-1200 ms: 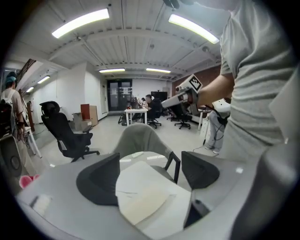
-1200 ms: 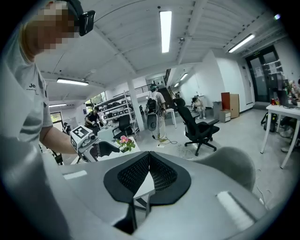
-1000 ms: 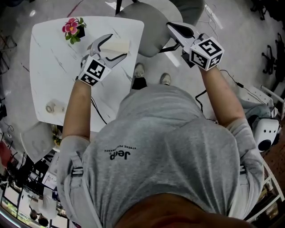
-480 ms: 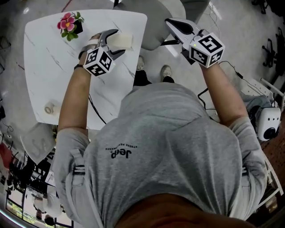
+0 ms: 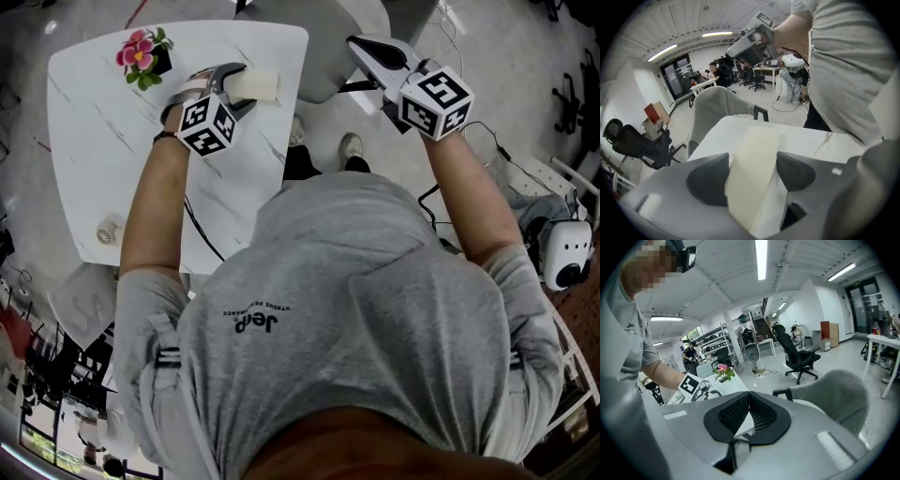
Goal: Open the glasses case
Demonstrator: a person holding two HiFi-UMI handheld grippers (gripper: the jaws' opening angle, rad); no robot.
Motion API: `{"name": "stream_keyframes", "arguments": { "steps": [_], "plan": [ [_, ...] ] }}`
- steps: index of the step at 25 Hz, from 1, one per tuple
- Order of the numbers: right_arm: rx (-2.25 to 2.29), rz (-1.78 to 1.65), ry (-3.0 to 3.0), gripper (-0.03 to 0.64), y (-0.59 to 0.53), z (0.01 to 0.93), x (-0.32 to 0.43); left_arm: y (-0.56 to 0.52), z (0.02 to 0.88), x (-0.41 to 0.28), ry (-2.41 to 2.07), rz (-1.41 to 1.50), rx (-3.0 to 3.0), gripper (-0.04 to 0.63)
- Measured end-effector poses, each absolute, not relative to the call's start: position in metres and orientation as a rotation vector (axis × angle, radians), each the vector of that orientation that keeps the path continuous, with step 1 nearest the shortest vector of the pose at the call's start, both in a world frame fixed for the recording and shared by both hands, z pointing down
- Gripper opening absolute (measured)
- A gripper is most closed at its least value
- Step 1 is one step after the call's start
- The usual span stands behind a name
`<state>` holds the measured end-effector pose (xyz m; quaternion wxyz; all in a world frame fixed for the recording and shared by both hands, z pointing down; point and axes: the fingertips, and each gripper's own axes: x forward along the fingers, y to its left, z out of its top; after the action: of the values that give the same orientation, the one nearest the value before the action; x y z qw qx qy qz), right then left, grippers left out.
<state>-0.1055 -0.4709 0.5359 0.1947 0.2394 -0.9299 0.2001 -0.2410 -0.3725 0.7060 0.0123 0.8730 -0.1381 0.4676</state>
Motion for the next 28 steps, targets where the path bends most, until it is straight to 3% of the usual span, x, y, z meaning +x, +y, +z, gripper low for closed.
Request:
{"name": "stream_keyframes", "arguments": {
  "steps": [16, 28],
  "plan": [
    [0.674, 0.562, -2.601, 0.005, -0.474, 0.537, -0.108, -0.382, 0.682, -0.242, -0.35, 1.354, 2.713, 0.32],
    [0.701, 0.551, -2.596, 0.005, -0.474, 0.535, -0.101, -0.404, 0.663, -0.242, -0.473, 1.311, 2.779, 0.208]
  ]
}}
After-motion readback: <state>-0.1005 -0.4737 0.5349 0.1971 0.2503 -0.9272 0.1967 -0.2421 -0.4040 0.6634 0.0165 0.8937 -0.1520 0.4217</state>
